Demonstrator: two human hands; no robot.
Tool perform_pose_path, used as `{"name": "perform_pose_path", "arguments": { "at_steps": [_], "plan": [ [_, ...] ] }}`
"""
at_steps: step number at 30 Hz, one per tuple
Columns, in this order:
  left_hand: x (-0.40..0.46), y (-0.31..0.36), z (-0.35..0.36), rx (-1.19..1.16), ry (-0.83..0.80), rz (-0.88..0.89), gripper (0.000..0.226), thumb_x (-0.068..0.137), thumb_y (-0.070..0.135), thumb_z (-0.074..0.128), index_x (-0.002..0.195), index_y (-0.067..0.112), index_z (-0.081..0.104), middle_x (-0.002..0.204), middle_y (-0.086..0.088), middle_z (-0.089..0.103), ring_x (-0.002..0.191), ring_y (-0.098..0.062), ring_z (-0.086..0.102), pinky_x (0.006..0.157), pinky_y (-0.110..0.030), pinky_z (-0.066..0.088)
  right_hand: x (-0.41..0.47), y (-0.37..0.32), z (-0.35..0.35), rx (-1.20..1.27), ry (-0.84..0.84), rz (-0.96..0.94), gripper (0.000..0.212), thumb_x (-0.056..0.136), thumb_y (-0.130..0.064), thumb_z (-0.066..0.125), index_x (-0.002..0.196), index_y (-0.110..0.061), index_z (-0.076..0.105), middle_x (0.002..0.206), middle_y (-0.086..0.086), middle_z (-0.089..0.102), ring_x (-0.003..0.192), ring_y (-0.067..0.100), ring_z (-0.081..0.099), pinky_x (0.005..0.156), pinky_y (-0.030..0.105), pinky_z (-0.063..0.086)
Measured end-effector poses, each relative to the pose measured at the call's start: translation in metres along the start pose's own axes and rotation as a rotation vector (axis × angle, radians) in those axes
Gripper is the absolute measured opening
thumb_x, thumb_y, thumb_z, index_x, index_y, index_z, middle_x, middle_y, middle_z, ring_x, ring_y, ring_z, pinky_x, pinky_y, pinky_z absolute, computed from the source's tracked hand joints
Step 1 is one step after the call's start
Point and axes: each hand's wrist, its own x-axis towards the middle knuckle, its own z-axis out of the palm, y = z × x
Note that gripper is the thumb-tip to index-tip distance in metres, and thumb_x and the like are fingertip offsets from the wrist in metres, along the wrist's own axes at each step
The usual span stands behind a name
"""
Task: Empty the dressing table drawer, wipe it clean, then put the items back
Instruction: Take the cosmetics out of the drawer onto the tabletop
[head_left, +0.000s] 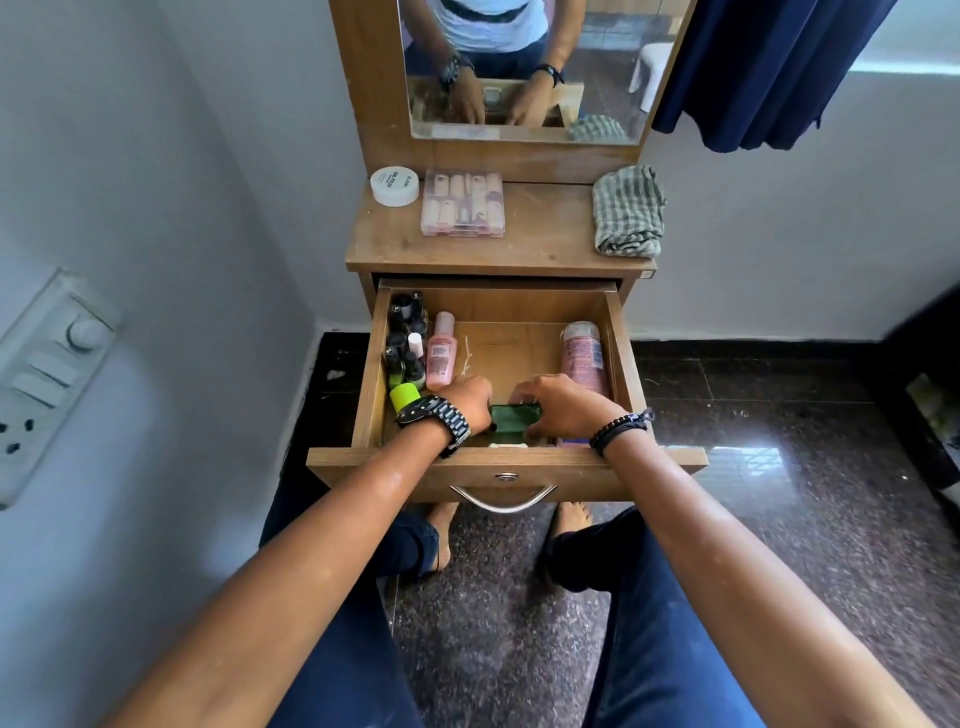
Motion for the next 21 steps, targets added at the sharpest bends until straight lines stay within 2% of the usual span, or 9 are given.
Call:
{"name": "perform_pose_path", "arguments": {
  "at_steps": [4, 7, 11, 15, 18, 19, 21],
  "plan": [
    [0.001, 0.0, -0.001, -0.093, 0.077, -0.008, 0.021, 0.087, 0.009, 0.057, 0.106, 0.006, 0.064, 0.114, -0.013, 0.064, 0.105, -0.028, 0.06, 0.088, -0.033, 0.05, 0.002, 0.0, 0.003, -0.007, 0.082, 0.036, 0.04, 0.073, -0.023, 0.077, 0.11, -0.012, 0.064, 0.109, 0.007, 0.065, 0.093, 0.021, 0.062, 0.08, 0.03, 0.053],
    [0.0, -0.001, -0.006, -0.204, 0.14, -0.031, 0.03, 0.086, 0.014, 0.061, 0.115, 0.01, 0.055, 0.12, -0.011, 0.059, 0.11, -0.026, 0.055, 0.088, -0.03, 0.045, 0.0, 0.001, 0.0, 0.068, 0.2, 0.062, 0.035, 0.075, -0.028, 0.075, 0.104, -0.009, 0.068, 0.102, 0.007, 0.068, 0.093, 0.021, 0.062, 0.082, 0.03, 0.051],
    [-0.003, -0.003, -0.016, -0.38, 0.188, -0.065, 0.051, 0.081, 0.024, 0.068, 0.126, 0.01, 0.047, 0.124, -0.011, 0.055, 0.109, -0.024, 0.055, 0.087, -0.031, 0.047, -0.006, 0.002, -0.005, 0.357, 0.351, 0.106, 0.035, 0.075, -0.029, 0.076, 0.103, -0.01, 0.069, 0.101, 0.005, 0.069, 0.09, 0.016, 0.063, 0.08, 0.031, 0.054],
    [-0.007, -0.01, -0.028, -0.717, 0.152, -0.072, 0.061, 0.079, 0.031, 0.07, 0.129, 0.009, 0.043, 0.126, -0.01, 0.053, 0.103, -0.021, 0.06, 0.087, -0.038, 0.054, -0.012, -0.007, -0.009, 0.634, 0.451, 0.078, 0.039, 0.076, -0.024, 0.077, 0.109, -0.008, 0.065, 0.103, 0.004, 0.069, 0.09, 0.014, 0.066, 0.077, 0.026, 0.057],
    [-0.016, -0.015, -0.039, -0.988, 0.051, -0.05, 0.051, 0.084, 0.023, 0.066, 0.126, 0.004, 0.044, 0.122, -0.014, 0.058, 0.101, -0.027, 0.065, 0.085, -0.043, 0.055, -0.012, -0.019, -0.007, 0.688, 0.502, 0.042, 0.041, 0.074, -0.031, 0.077, 0.108, -0.012, 0.065, 0.1, 0.001, 0.069, 0.09, 0.013, 0.065, 0.076, 0.025, 0.055],
    [-0.019, -0.017, -0.042, -1.034, 0.033, -0.038, 0.048, 0.083, 0.026, 0.067, 0.12, 0.003, 0.048, 0.119, -0.015, 0.06, 0.099, -0.028, 0.066, 0.085, -0.045, 0.054, -0.013, -0.025, -0.006, 0.699, 0.511, 0.029, 0.041, 0.074, -0.033, 0.077, 0.108, -0.013, 0.065, 0.099, 0.0, 0.069, 0.089, 0.012, 0.065, 0.074, 0.022, 0.053],
    [-0.025, -0.02, -0.043, -1.052, 0.068, -0.006, 0.054, 0.068, 0.044, 0.075, 0.105, 0.008, 0.058, 0.111, -0.015, 0.066, 0.097, -0.03, 0.067, 0.087, -0.05, 0.053, -0.013, -0.038, -0.004, 0.731, 0.501, 0.003, 0.04, 0.072, -0.032, 0.079, 0.105, -0.014, 0.065, 0.094, -0.003, 0.069, 0.085, 0.01, 0.065, 0.073, 0.02, 0.052]
  ]
}}
